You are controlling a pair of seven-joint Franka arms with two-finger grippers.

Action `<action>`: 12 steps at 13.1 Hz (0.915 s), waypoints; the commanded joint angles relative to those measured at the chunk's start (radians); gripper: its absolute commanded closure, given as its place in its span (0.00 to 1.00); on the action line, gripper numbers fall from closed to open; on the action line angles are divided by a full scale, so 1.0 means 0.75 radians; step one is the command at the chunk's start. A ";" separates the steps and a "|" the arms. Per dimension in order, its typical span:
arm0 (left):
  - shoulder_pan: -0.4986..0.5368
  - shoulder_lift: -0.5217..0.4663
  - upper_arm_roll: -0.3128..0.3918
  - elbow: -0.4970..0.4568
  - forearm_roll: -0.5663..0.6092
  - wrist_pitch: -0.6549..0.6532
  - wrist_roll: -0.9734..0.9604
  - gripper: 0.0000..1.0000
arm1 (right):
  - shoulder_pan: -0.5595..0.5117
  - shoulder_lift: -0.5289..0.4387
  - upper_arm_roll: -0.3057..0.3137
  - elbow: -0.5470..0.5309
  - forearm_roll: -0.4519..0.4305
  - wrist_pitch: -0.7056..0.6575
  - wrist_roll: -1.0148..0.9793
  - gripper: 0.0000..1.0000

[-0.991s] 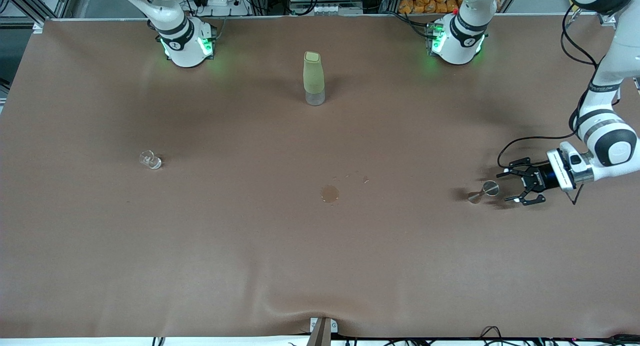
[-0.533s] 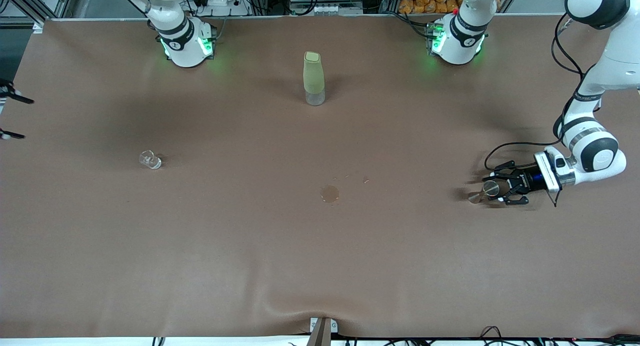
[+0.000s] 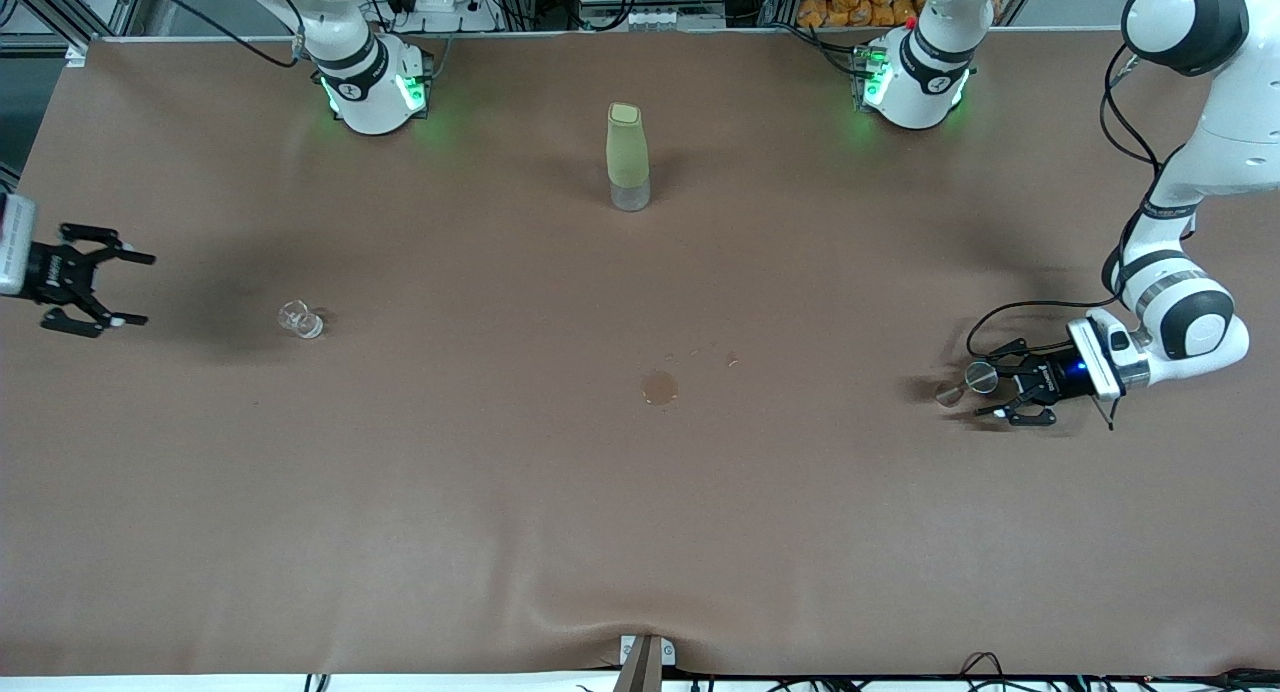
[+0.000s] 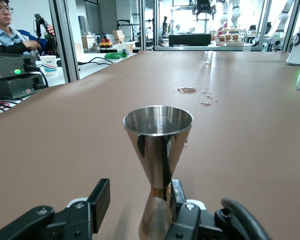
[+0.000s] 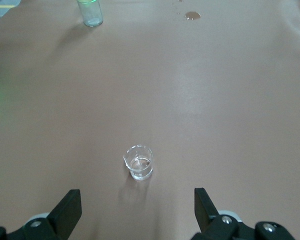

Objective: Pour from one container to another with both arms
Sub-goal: 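Grasp the jigger with the left gripper while the right gripper reaches the beaker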

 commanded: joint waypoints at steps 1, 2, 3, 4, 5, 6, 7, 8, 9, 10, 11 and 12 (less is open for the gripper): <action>-0.005 0.020 0.002 0.029 -0.014 -0.037 0.021 0.43 | -0.052 0.173 -0.001 0.018 0.145 -0.035 -0.190 0.00; -0.007 0.016 0.002 0.031 0.000 -0.039 0.021 0.45 | -0.064 0.218 -0.001 0.018 0.177 -0.047 -0.244 0.00; -0.009 0.016 0.002 0.029 0.006 -0.045 0.021 0.46 | -0.073 0.255 -0.001 0.018 0.208 -0.057 -0.293 0.00; -0.017 0.016 0.002 0.031 0.006 -0.045 0.023 0.46 | -0.087 0.295 -0.001 0.018 0.235 -0.071 -0.348 0.00; -0.021 0.018 0.002 0.031 0.006 -0.045 0.021 0.46 | -0.099 0.338 -0.001 0.018 0.286 -0.082 -0.405 0.00; -0.025 0.020 0.002 0.031 0.006 -0.045 0.023 0.47 | -0.113 0.367 -0.001 0.018 0.321 -0.090 -0.471 0.00; -0.027 0.020 0.002 0.031 0.006 -0.045 0.021 0.47 | -0.122 0.392 -0.001 0.018 0.349 -0.102 -0.516 0.00; -0.028 0.020 0.004 0.035 0.006 -0.045 0.021 0.50 | -0.130 0.424 -0.001 0.018 0.386 -0.128 -0.565 0.00; -0.028 0.020 0.004 0.035 0.006 -0.045 0.021 0.53 | -0.140 0.459 -0.001 0.018 0.415 -0.159 -0.598 0.00; -0.030 0.022 0.004 0.033 0.006 -0.045 0.021 0.57 | -0.142 0.498 -0.001 0.018 0.435 -0.186 -0.624 0.00; -0.030 0.022 0.004 0.033 0.006 -0.045 0.008 0.58 | -0.148 0.525 -0.001 0.018 0.448 -0.204 -0.645 0.00; -0.032 0.022 0.004 0.035 0.006 -0.045 0.010 0.58 | -0.148 0.553 -0.001 0.018 0.470 -0.229 -0.671 0.00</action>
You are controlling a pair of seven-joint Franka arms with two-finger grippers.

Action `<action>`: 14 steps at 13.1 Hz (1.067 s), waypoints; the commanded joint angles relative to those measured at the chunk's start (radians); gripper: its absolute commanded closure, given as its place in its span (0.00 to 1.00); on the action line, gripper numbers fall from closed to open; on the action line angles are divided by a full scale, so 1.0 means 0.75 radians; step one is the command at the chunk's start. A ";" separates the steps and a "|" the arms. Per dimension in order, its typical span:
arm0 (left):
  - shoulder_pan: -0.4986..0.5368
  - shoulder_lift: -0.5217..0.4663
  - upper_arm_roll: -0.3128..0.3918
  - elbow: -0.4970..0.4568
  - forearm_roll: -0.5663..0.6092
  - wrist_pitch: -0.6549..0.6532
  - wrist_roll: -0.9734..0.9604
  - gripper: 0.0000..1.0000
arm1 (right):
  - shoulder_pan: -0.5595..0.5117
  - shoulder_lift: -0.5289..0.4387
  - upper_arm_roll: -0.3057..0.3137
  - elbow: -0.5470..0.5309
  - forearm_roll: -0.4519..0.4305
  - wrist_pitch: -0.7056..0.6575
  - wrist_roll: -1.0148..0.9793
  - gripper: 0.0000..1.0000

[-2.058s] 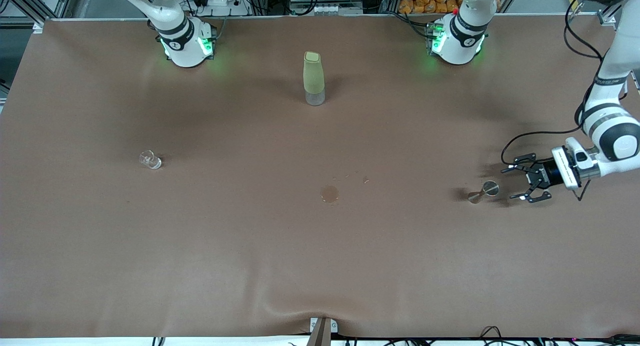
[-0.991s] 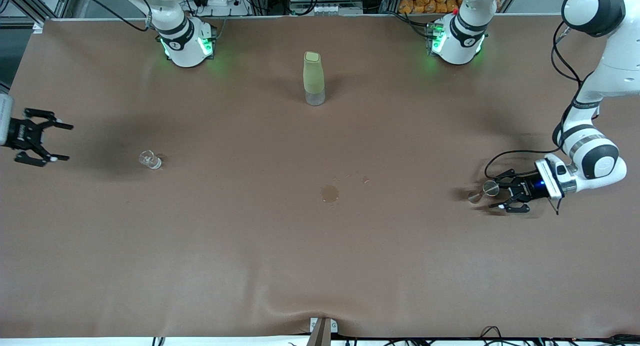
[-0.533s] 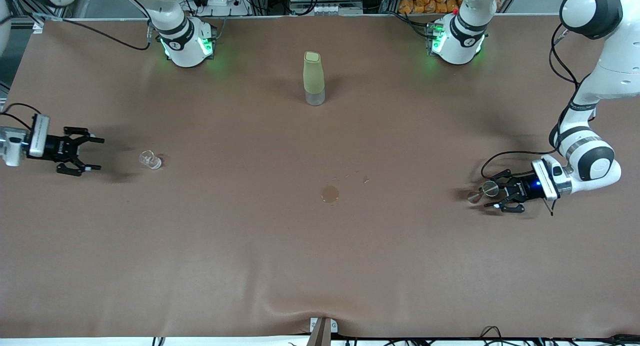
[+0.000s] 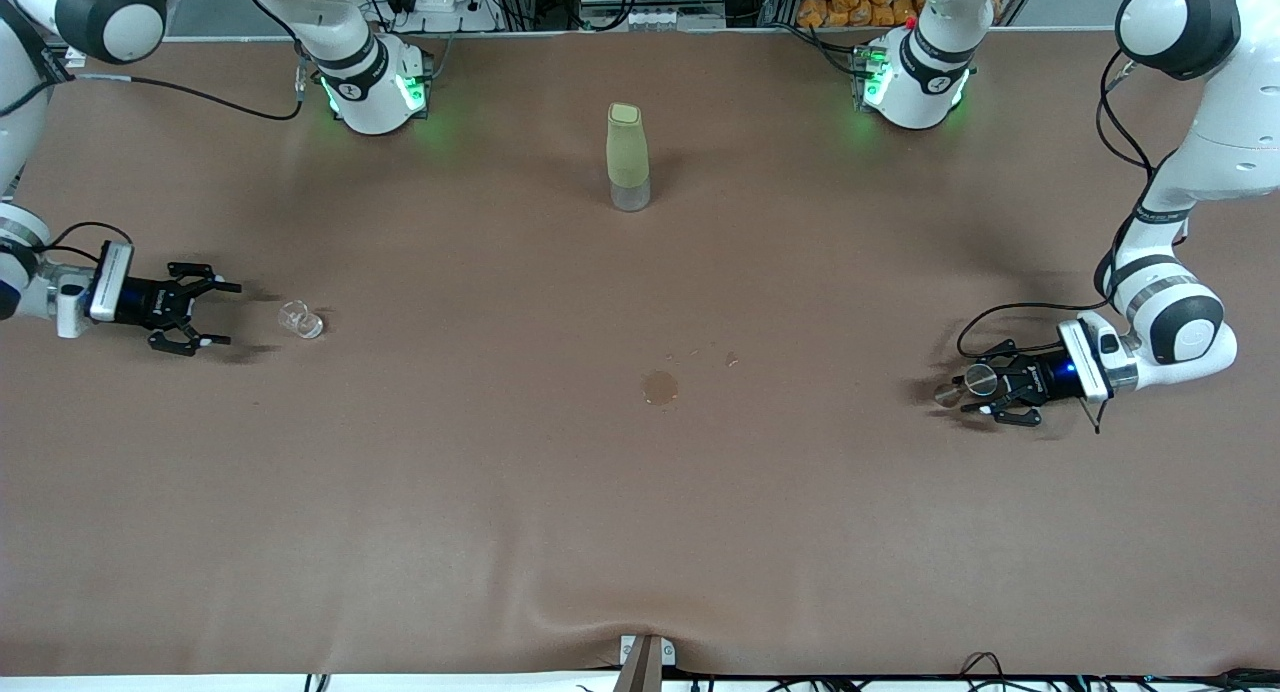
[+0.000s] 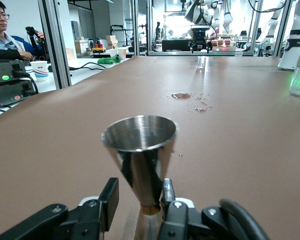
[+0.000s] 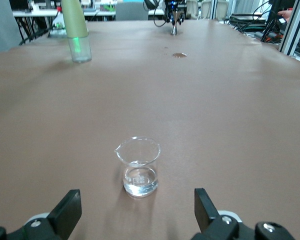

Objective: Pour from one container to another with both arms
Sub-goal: 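Grasp the jigger with the left gripper while the right gripper reaches the beaker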

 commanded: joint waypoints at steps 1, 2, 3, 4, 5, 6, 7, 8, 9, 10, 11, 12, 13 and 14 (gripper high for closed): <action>-0.006 0.017 0.006 0.024 0.007 -0.023 0.010 0.58 | -0.032 0.112 -0.001 0.021 0.091 -0.082 -0.361 0.00; -0.006 0.017 0.006 0.024 0.007 -0.023 0.012 0.58 | -0.032 0.142 -0.001 0.021 0.112 -0.086 -0.382 0.00; -0.010 0.019 0.006 0.024 0.007 -0.023 0.012 0.58 | -0.034 0.167 -0.001 0.021 0.138 -0.103 -0.400 0.00; -0.012 0.019 0.008 0.024 0.009 -0.021 0.014 0.58 | -0.034 0.198 0.001 0.025 0.169 -0.129 -0.433 0.00; -0.012 0.019 0.008 0.022 0.009 -0.021 0.018 0.58 | -0.034 0.226 0.001 0.026 0.206 -0.142 -0.472 0.00; -0.014 0.019 0.008 0.022 0.009 -0.021 0.018 0.59 | -0.034 0.245 0.001 0.026 0.224 -0.148 -0.492 0.00; -0.014 0.021 0.008 0.020 0.011 -0.021 0.020 0.61 | -0.034 0.261 0.001 0.028 0.234 -0.150 -0.501 0.00; -0.014 0.019 0.008 0.022 0.027 -0.021 0.016 0.62 | -0.034 0.271 0.005 0.028 0.243 -0.152 -0.505 0.00; -0.014 0.019 0.008 0.022 0.031 -0.021 0.016 0.65 | -0.032 0.280 0.007 0.028 0.257 -0.166 -0.515 0.00; -0.014 0.021 0.008 0.016 0.033 -0.021 0.020 0.65 | -0.032 0.288 0.007 0.028 0.277 -0.182 -0.537 0.00; -0.014 0.031 0.008 0.018 0.035 -0.021 0.022 0.66 | -0.030 0.294 0.013 0.026 0.280 -0.187 -0.548 0.00; -0.012 0.035 0.008 0.018 0.035 -0.021 0.022 0.69 | -0.030 0.294 0.023 0.026 0.280 -0.187 -0.548 0.00; -0.012 0.037 0.008 0.016 0.037 -0.021 0.026 0.85 | -0.030 0.294 0.030 0.026 0.280 -0.187 -0.548 0.00; -0.006 0.037 0.008 0.016 0.052 -0.021 0.030 1.00 | -0.028 0.294 0.042 0.026 0.282 -0.185 -0.550 0.00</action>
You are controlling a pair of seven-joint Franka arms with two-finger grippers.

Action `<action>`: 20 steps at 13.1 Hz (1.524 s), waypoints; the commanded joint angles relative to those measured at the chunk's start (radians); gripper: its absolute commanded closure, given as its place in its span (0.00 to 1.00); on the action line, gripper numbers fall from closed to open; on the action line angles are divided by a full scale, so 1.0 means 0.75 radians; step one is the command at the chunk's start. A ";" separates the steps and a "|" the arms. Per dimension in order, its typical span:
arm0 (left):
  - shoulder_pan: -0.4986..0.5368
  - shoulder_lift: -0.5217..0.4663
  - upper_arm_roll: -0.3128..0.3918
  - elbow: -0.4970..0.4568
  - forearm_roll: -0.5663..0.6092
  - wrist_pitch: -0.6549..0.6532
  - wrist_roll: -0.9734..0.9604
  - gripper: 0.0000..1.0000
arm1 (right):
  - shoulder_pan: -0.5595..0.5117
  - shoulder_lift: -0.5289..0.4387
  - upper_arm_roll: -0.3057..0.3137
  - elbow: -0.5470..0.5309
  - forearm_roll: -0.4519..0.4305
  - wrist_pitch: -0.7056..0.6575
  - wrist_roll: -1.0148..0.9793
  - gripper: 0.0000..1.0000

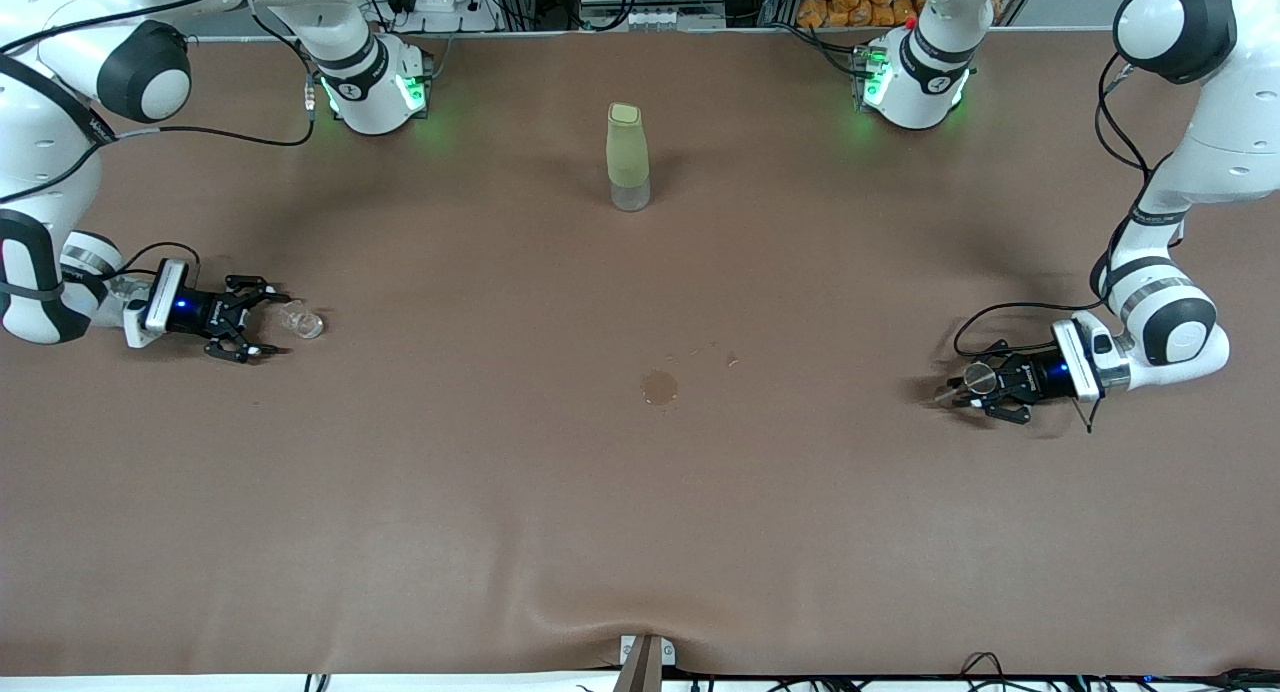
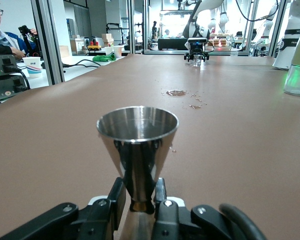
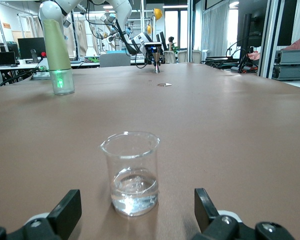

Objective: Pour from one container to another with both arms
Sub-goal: 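Lift the jigger and the beaker while carrying both toward the table middle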

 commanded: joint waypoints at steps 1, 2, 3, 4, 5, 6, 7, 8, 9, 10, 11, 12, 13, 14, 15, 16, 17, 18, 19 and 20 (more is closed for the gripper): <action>-0.005 0.012 0.007 0.024 0.105 -0.023 0.009 1.00 | -0.023 0.041 0.038 -0.005 0.019 -0.027 -0.482 0.00; -0.005 0.008 0.005 0.024 0.118 -0.025 -0.009 1.00 | -0.021 0.043 0.046 -0.007 0.027 -0.025 -0.486 0.00; -0.005 0.000 0.003 0.024 0.120 -0.025 -0.025 1.00 | -0.019 0.043 0.056 -0.007 0.027 -0.021 -0.488 0.00; -0.005 -0.004 0.003 0.026 0.122 -0.044 -0.034 1.00 | -0.015 0.045 0.063 -0.007 0.027 -0.015 -0.494 0.00; -0.005 -0.004 0.003 0.027 0.120 -0.060 -0.044 1.00 | -0.011 0.051 0.073 -0.007 0.027 -0.013 -0.495 0.00; -0.005 -0.006 0.001 0.029 0.118 -0.070 -0.048 1.00 | -0.009 0.051 0.083 -0.007 0.033 -0.009 -0.505 0.00; -0.005 -0.010 -0.022 0.041 0.120 -0.072 -0.074 1.00 | -0.005 0.053 0.085 -0.007 0.037 -0.007 -0.527 0.00; -0.009 -0.012 -0.044 0.059 0.144 -0.072 -0.135 1.00 | 0.002 0.053 0.095 -0.007 0.038 0.011 -0.537 0.00; -0.021 -0.012 -0.071 0.102 0.171 -0.087 -0.183 1.00 | 0.002 0.055 0.104 -0.009 0.038 0.028 -0.542 0.00; -0.044 -0.012 -0.103 0.153 0.189 -0.099 -0.201 1.00 | 0.004 0.063 0.108 -0.009 0.038 0.034 -0.546 0.00; -0.072 -0.014 -0.134 0.178 0.189 -0.099 -0.230 1.00 | 0.006 0.071 0.120 -0.009 0.038 0.040 -0.552 0.00; -0.099 -0.021 -0.177 0.188 0.187 -0.099 -0.254 1.00 | 0.006 0.075 0.130 -0.009 0.040 0.042 -0.566 0.00; -0.146 -0.031 -0.214 0.212 0.189 -0.091 -0.289 1.00 | 0.006 0.075 0.140 -0.009 0.040 0.050 -0.568 0.05; -0.211 -0.055 -0.216 0.221 0.187 -0.073 -0.316 1.00 | 0.008 0.075 0.151 -0.009 0.040 0.054 -0.568 0.19; -0.268 -0.074 -0.218 0.221 0.183 -0.024 -0.318 1.00 | 0.008 0.075 0.163 -0.009 0.040 0.054 -0.568 0.37; -0.324 -0.076 -0.224 0.217 0.173 0.033 -0.312 1.00 | 0.010 0.078 0.165 -0.009 0.052 0.054 -0.568 0.55; -0.379 -0.074 -0.235 0.215 0.163 0.060 -0.306 1.00 | 0.018 0.078 0.165 -0.009 0.056 0.054 -0.564 0.74; -0.416 -0.076 -0.239 0.215 0.142 0.107 -0.304 1.00 | 0.018 0.078 0.169 -0.009 0.058 0.054 -0.560 0.89; -0.445 -0.072 -0.265 0.209 0.108 0.166 -0.302 1.00 | 0.020 0.078 0.175 -0.009 0.060 0.054 -0.564 0.98; -0.469 -0.060 -0.290 0.209 0.065 0.216 -0.302 1.00 | 0.022 0.078 0.185 -0.009 0.066 0.054 -0.558 1.00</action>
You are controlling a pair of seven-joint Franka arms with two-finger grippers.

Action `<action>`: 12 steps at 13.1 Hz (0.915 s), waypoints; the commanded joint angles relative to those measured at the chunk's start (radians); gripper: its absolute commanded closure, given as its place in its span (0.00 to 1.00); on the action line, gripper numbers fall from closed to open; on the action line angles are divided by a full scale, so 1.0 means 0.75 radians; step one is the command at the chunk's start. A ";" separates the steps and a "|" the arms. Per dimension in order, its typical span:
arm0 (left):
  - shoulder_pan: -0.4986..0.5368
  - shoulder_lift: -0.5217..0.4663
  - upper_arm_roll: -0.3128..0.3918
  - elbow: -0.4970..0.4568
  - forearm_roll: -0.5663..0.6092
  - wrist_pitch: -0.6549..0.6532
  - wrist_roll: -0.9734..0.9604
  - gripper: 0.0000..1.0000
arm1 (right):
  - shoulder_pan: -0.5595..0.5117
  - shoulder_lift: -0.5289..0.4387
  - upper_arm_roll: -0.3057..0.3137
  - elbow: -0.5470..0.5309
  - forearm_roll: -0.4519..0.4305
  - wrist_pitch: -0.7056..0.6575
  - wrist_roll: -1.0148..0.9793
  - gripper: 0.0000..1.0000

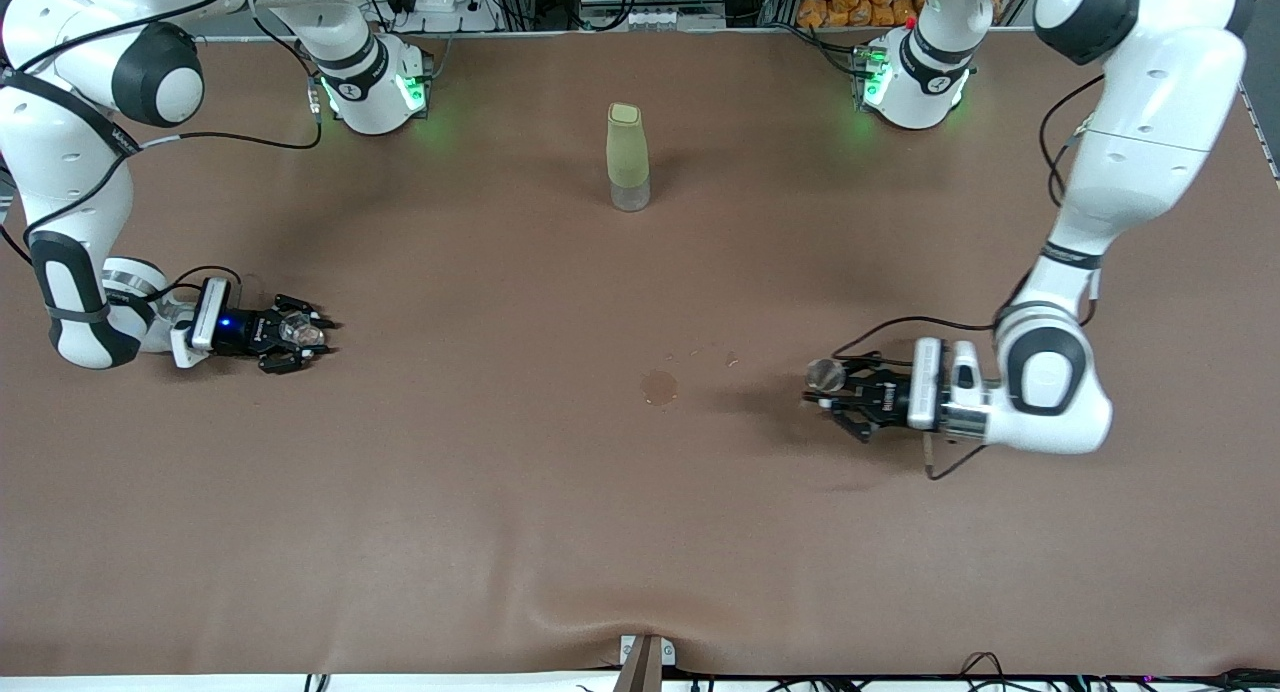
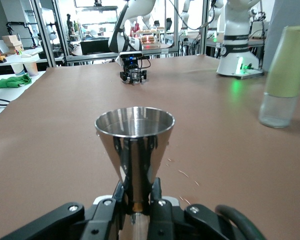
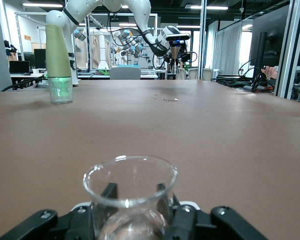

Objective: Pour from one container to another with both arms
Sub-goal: 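Lift the jigger and the beaker while carrying both toward the table middle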

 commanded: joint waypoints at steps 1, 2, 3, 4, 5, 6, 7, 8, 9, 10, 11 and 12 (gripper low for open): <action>-0.075 -0.008 -0.044 -0.024 -0.137 0.142 0.004 1.00 | 0.022 0.048 0.016 -0.017 0.033 -0.003 -0.524 1.00; -0.126 -0.004 -0.044 -0.024 -0.189 0.187 0.014 1.00 | 0.028 0.046 0.028 -0.019 0.041 -0.003 -0.520 1.00; -0.175 0.007 -0.044 -0.020 -0.238 0.228 0.040 1.00 | 0.040 0.046 0.034 -0.019 0.051 -0.005 -0.498 1.00; -0.212 0.015 -0.044 -0.022 -0.301 0.277 0.069 1.00 | 0.048 0.042 0.036 -0.019 0.051 -0.007 -0.451 1.00; -0.251 0.019 -0.044 -0.022 -0.365 0.304 0.083 1.00 | 0.069 0.034 0.038 -0.019 0.053 -0.007 -0.402 1.00; -0.287 0.019 -0.042 -0.022 -0.422 0.321 0.086 1.00 | 0.087 0.022 0.039 -0.019 0.057 -0.009 -0.343 1.00; -0.320 0.019 -0.042 -0.026 -0.475 0.347 0.086 1.00 | 0.106 0.008 0.039 -0.019 0.067 -0.015 -0.286 1.00; -0.347 0.019 -0.044 -0.032 -0.522 0.380 0.084 1.00 | 0.126 -0.007 0.039 -0.019 0.078 -0.031 -0.249 1.00; -0.388 0.019 -0.042 -0.039 -0.567 0.402 0.084 1.00 | 0.146 -0.019 0.039 -0.019 0.102 -0.049 -0.216 1.00; -0.414 0.023 -0.042 -0.039 -0.604 0.443 0.086 1.00 | 0.167 -0.033 0.039 -0.019 0.120 -0.070 -0.177 1.00; -0.441 0.027 -0.042 -0.037 -0.615 0.486 0.092 1.00 | 0.183 -0.056 0.039 -0.023 0.123 -0.084 -0.132 1.00; -0.465 0.027 -0.042 -0.035 -0.615 0.515 0.098 1.00 | 0.202 -0.084 0.039 -0.029 0.129 -0.086 -0.079 1.00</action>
